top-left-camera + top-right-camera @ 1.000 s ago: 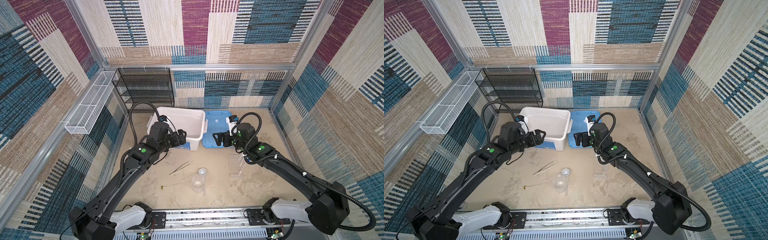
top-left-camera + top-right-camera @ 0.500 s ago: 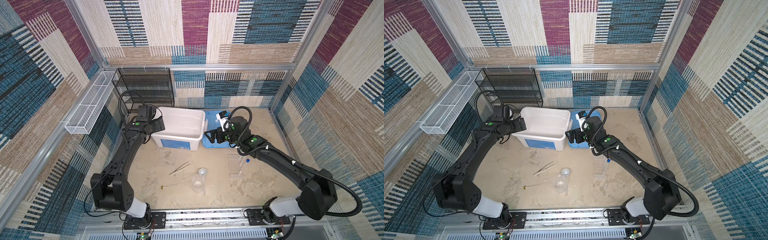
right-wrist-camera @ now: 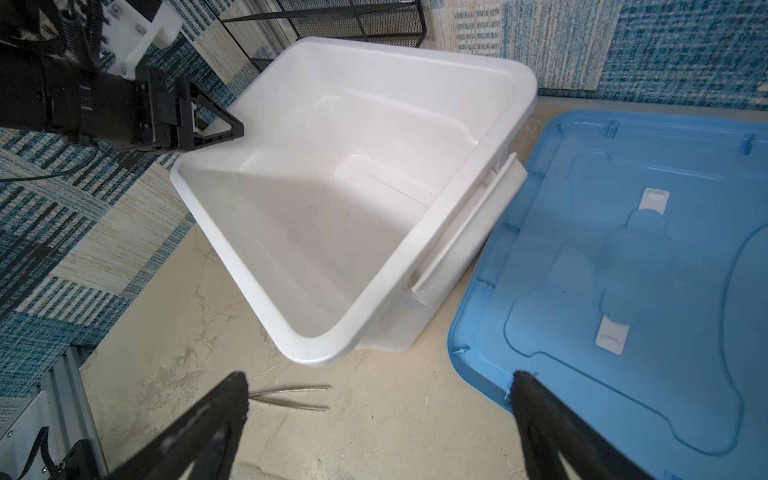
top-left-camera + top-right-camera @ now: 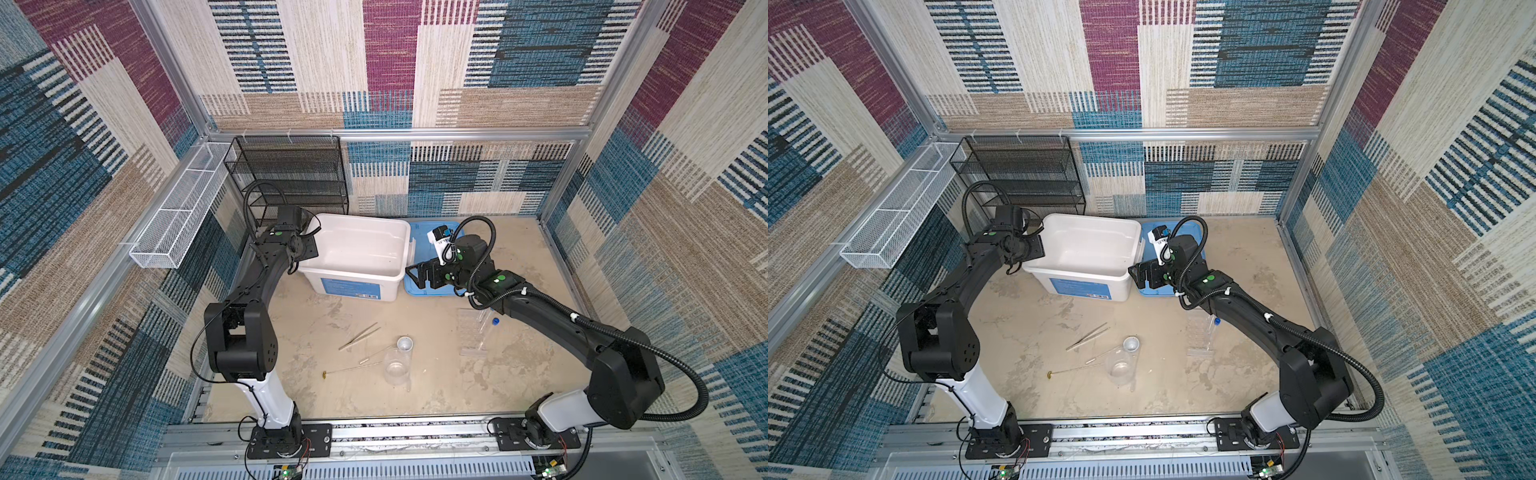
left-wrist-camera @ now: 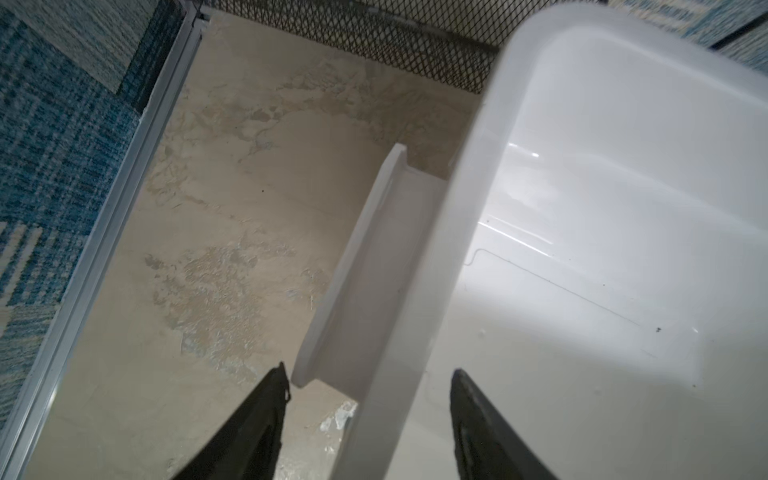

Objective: Organize the chemistry lab equipment

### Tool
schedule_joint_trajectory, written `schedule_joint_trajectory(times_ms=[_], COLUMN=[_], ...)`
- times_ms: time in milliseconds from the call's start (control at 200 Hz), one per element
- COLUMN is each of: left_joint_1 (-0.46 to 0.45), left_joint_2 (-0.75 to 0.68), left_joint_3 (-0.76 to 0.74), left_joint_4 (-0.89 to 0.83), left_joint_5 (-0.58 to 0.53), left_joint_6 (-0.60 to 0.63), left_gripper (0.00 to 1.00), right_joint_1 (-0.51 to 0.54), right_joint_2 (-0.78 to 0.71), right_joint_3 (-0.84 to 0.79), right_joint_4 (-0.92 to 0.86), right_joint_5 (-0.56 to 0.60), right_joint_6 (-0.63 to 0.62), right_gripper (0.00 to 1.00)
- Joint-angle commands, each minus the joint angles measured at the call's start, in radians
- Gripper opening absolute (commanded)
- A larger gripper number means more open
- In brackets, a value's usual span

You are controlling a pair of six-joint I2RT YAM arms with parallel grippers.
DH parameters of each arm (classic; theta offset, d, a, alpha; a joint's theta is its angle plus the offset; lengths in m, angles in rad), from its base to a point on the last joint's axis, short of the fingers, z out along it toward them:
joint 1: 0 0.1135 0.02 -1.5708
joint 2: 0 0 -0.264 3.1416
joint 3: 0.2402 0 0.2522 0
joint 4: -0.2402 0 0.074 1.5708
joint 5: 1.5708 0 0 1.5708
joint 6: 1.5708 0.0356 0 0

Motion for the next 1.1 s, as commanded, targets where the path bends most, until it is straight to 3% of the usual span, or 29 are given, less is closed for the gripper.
schedule_joint_trajectory(times_ms=[0,401,571,641,992,1092], left_joint_1=[-0.001,-0.001,-0.004,-0.003,-0.002,-0.002], left_joint_2=[-0.023,-0.237,-0.300,-0.316,-0.402,-0.433], left_joint_3=[-0.018,-0.233,-0.300,-0.311,-0.345,-0.350], left_joint_4=[-0.019,0.006,0.013,0.007,0.002,-0.001], left_joint_5=[-0.039,0.051,0.095,0.091,0.133,0.140], left_joint_6=[0.024,-0.074,-0.102,-0.104,-0.135,-0.144], left_gripper=[0.55,0.40,0.39,0.32,0.40,0.52], right_joint_1=[0.000,0.000,0.000,0.000,0.000,0.000], right_joint_2=[0.026,0.097,0.118,0.122,0.109,0.082], right_joint_3=[0.016,0.077,0.078,0.081,0.068,0.054], right_joint_4=[0.036,0.034,0.047,0.049,0.051,0.044], right_joint_5=[-0.031,-0.043,-0.048,-0.046,-0.027,0.001], right_joint_6=[0.021,0.024,0.038,0.040,0.050,0.050], right_gripper=[0.99,1.00,1.00,1.00,1.00,1.00])
